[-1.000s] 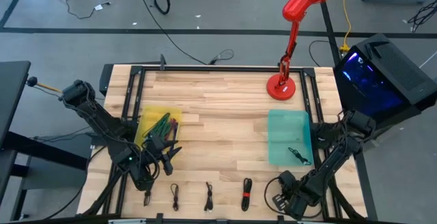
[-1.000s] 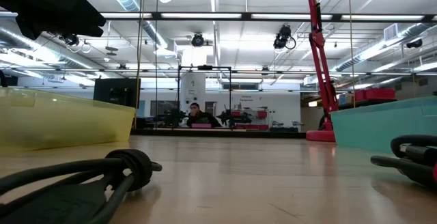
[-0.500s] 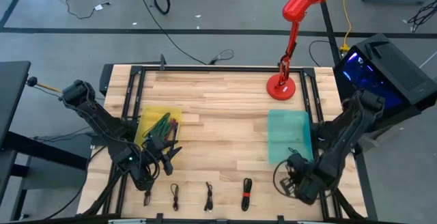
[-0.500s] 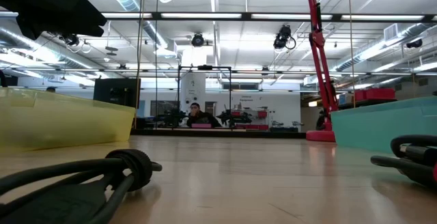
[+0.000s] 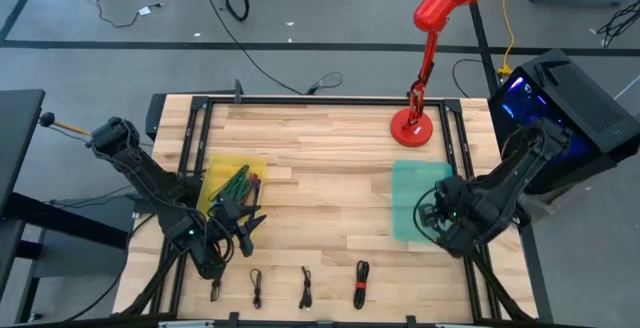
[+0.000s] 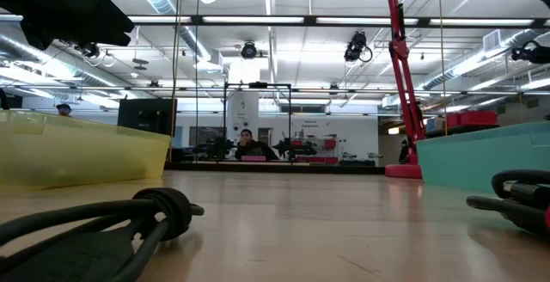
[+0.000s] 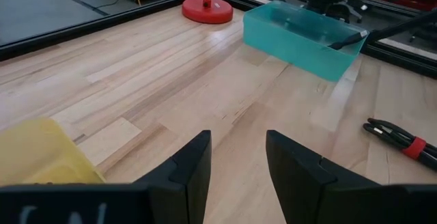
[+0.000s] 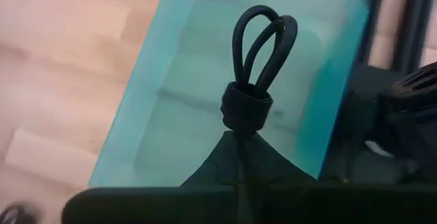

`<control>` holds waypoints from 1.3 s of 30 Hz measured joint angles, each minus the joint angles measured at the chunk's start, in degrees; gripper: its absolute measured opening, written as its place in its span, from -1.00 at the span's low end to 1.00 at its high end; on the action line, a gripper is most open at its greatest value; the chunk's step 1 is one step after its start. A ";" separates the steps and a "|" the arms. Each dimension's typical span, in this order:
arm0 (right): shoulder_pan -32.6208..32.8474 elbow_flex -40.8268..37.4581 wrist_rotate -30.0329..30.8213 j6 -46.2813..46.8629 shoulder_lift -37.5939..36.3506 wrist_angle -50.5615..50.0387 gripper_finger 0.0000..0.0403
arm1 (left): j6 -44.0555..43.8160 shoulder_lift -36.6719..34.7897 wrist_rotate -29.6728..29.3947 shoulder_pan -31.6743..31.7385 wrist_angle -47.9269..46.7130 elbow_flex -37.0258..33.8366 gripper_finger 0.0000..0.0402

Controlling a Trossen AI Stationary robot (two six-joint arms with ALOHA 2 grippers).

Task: Pick & Place USB Port
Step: Put the black charger cable into the green bin

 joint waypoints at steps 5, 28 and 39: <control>-4.10 -0.94 2.10 -2.69 -0.64 -0.18 -1.00 | -0.01 0.00 0.00 0.00 0.00 0.00 -0.27; -11.15 -6.12 2.97 -13.52 -0.60 11.22 -0.18 | -0.02 0.00 0.34 0.00 -0.02 0.00 -0.27; -9.84 -6.12 2.71 -43.06 1.73 55.51 -0.33 | -0.04 0.00 0.63 0.00 -0.02 0.00 -0.27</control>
